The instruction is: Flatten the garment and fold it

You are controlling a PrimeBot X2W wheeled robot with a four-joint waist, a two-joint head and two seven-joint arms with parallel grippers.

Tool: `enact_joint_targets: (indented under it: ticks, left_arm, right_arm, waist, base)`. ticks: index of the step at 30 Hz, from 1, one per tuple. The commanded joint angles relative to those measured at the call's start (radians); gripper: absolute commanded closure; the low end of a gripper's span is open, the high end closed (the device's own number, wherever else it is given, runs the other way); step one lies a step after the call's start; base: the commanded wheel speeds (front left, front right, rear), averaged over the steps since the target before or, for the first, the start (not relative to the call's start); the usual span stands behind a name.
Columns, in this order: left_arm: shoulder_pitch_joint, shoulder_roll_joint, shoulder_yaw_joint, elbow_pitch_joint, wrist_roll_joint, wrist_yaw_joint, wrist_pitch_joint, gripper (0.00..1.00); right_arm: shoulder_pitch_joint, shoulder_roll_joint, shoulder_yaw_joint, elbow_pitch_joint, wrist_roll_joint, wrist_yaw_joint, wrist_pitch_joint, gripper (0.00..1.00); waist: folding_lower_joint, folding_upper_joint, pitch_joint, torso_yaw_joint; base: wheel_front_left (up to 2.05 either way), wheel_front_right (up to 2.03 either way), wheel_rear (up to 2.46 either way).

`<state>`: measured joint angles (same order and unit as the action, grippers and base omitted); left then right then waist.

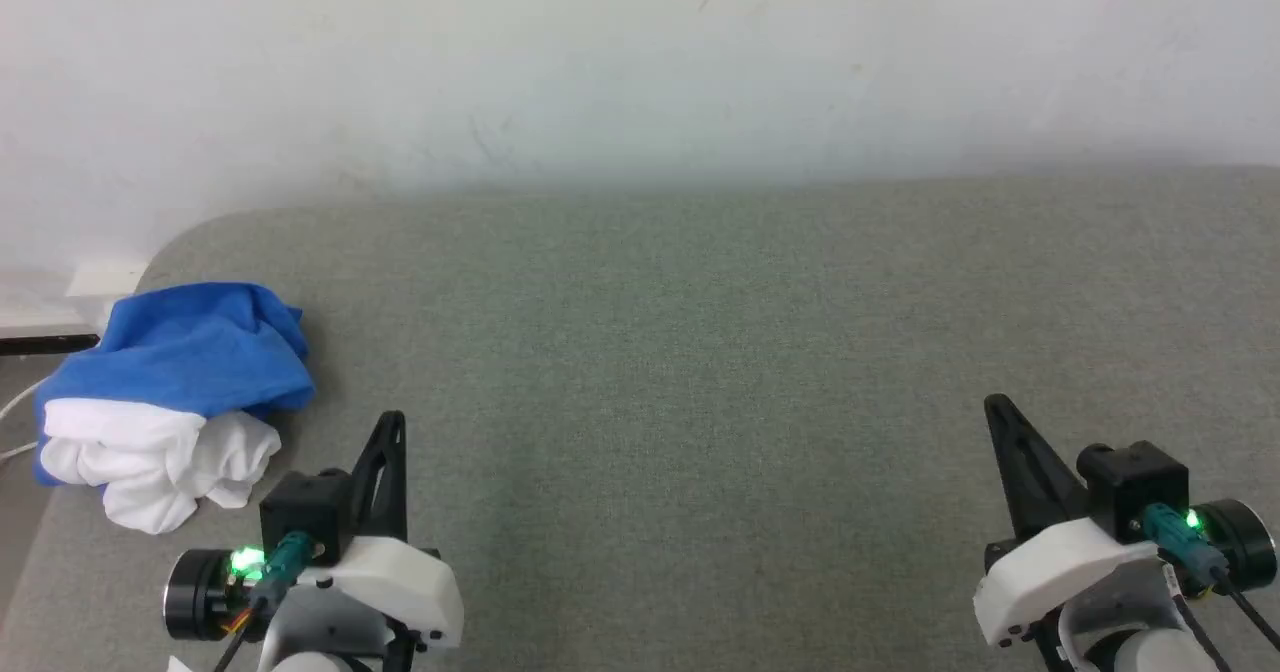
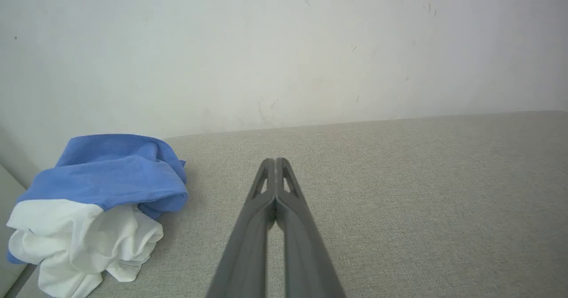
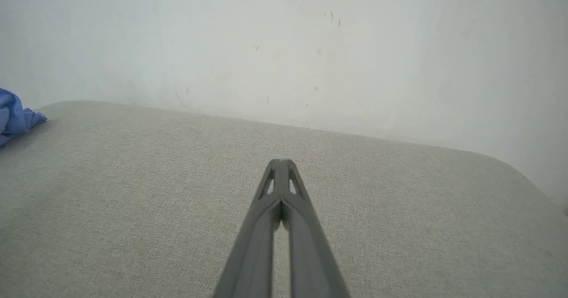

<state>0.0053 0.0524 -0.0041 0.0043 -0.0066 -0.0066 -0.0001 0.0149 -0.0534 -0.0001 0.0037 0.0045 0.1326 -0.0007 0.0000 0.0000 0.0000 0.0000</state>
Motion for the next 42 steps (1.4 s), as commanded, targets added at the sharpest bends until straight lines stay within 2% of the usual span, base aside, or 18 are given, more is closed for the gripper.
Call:
enact_joint_targets:
  ticks: [1, 27, 28, 42]
  left_arm:
    - [-0.005, -0.002, 0.004, -0.004, 0.007, 0.007, 0.000, 1.00]
    - [-0.005, -0.002, 0.004, -0.004, 0.007, 0.007, 0.000, 1.00]
    - [0.000, 0.000, 0.000, 0.000, 0.000, 0.000, 0.000, 0.00]
    - [-0.019, 0.000, -0.023, 0.033, -0.010, 0.015, -0.025, 0.00]
  right_arm:
    - [-0.015, 0.003, 0.000, -0.004, -0.005, -0.002, 0.001, 1.00]
    - [-0.015, 0.003, 0.000, -0.004, -0.005, -0.002, 0.001, 1.00]
    - [0.000, 0.000, 0.000, 0.000, 0.000, 0.000, 0.000, 0.00]
    - [-0.007, 0.000, -0.006, 0.011, 0.004, 0.000, -0.016, 0.00]
  waist:
    - [0.0000, 0.0000, 0.000, 0.000]
    - [0.0000, 0.0000, 0.000, 0.000]
    - [0.0000, 0.0000, 0.000, 0.000]
    - [0.0000, 0.0000, 0.000, 0.014]
  base:
    - [0.00, 0.00, 0.00]
    - [0.00, 0.00, 0.00]
    - [0.00, 0.00, 0.00]
    - [0.00, 0.00, 0.00]
